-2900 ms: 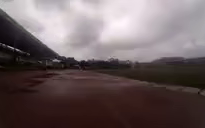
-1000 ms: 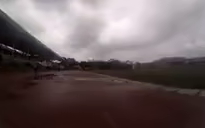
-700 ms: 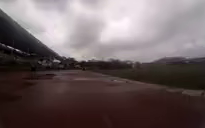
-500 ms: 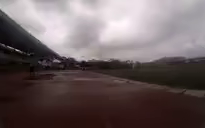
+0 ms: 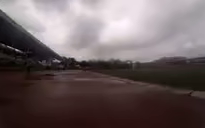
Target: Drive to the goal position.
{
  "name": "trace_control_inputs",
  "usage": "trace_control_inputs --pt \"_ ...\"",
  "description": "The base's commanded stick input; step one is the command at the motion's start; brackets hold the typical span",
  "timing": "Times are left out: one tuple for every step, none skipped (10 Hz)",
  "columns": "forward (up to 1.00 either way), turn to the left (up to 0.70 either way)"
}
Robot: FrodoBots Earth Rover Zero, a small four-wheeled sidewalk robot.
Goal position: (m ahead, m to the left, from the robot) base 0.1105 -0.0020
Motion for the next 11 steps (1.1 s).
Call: trace_control_inputs --pt "0.50 0.00" --pt "0.50 0.00" --pt "0.50 0.00" --pt "0.50 0.00" --pt "0.50 0.00" --pt "0.50 0.00" --pt "0.50 0.00" --pt "0.50 0.00" --pt "0.50 0.00" --pt "0.50 0.00" --pt "0.50 0.00"
